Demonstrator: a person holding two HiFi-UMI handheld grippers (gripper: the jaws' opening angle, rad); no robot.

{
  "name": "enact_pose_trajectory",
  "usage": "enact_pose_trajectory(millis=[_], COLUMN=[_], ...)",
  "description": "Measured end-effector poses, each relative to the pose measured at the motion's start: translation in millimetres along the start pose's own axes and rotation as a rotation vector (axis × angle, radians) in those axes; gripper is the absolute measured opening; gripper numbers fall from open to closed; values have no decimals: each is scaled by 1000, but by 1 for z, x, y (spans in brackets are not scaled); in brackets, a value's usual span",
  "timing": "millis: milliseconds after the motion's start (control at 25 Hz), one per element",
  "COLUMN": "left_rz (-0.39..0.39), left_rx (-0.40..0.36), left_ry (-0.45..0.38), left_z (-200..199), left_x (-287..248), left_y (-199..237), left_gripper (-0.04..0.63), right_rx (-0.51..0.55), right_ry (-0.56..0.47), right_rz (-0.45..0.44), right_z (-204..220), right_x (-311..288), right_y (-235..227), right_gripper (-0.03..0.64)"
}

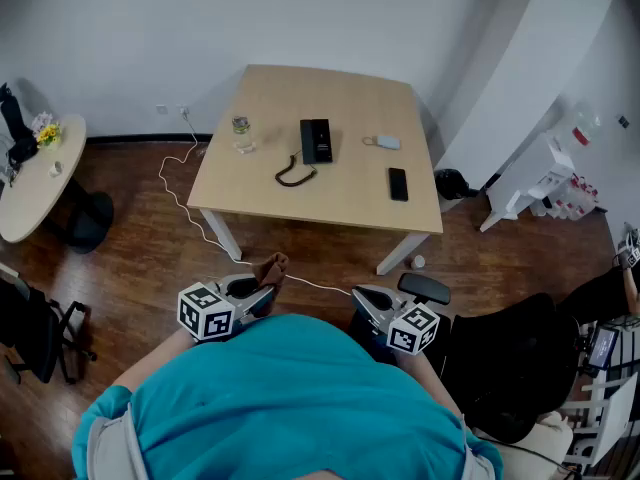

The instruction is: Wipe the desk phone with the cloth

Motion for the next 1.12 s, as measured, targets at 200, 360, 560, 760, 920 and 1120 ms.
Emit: enact_pose_trajectory(millis=[200, 360, 560, 760, 920, 1120], left_rz=[-19, -3, 46, 116, 139, 94], left_rx=[19, 36, 41, 18, -29, -238], left_ry=[-34, -81, -91, -43, 1, 108], left_z=[-15, -38, -97, -134, -147, -169], left_x=[-12, -24, -42, -85, -140, -245], left_y=[40, 104, 199, 259, 280, 301], left_gripper=[98, 98, 98, 100, 98, 98], right_rx=[-6, 29, 53, 87, 90, 100], right_ry=[12, 38, 24, 6, 16, 26], right_rz=[10, 29, 86, 161, 193, 171], right_z=[-7, -20, -58, -98, -114, -125], right_x=[-31, -88, -171, -218, -223, -215], right_y=[-25, -49, -79, -124, -165, -245], right_gripper=[2, 2, 2, 2, 2, 2])
Point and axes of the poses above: the fingertips, and each gripper's own axes: x backward along the fingers, y to its left, z out of its underside, the point moved 6 cm from there along x, backward along the fingers, and after that the axes turned 11 degrees about -y, right-handed, at the moved point
